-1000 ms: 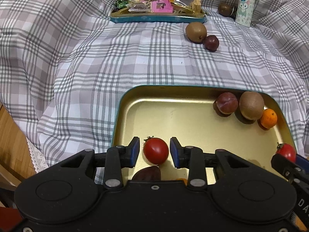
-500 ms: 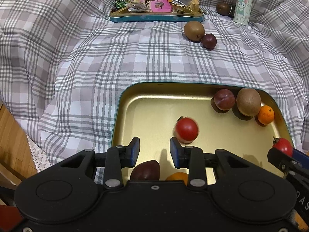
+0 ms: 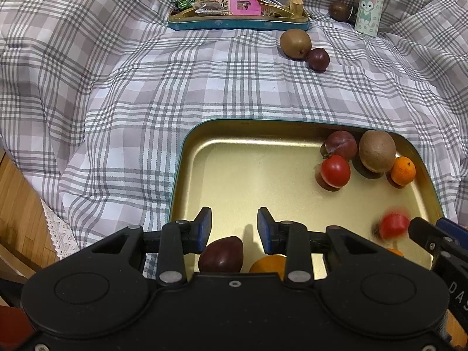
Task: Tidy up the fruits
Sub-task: 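Open the left tool to drop its tomato while the right tool releases its tomato, then move both open tools back toward the kiwi and dark plum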
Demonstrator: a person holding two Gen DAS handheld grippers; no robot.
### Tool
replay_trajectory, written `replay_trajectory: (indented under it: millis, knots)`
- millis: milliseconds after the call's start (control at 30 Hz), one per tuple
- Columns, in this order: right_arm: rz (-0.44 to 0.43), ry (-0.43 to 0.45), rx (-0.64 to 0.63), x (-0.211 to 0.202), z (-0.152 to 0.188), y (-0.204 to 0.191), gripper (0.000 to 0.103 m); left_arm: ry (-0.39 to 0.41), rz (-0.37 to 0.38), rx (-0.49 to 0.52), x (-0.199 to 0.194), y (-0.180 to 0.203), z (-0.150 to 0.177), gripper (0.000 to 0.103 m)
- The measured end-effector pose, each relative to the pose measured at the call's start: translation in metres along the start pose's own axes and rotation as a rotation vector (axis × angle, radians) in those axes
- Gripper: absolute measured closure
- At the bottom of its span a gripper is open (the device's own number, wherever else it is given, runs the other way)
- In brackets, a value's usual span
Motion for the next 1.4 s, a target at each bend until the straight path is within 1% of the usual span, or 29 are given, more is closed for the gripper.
replay_trajectory:
  millis: [200,1400]
  knots:
    - [0.002,0.024,-0.022,-0.0042,-0.0021,-0.0014,0.066,-0.001,0.0,-0.001,0.0,0.0,0.0,0.06]
    - [-0.002,0.009,-0.016,-0.0015,-0.0013,-0.0003,0.066,-0.022,-0.016,0.017,0.0004,0.0009,0.0039,0.06]
Point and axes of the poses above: each gripper's, at about its wrist camera, not at the fingertips, and x roughly the way its jaws point, y to its right, z to its underside, the point moved 7 cm from there along x, roughly the way its jaws point, and after that the axes turned 6 degrees about y, right-handed, at the moved point
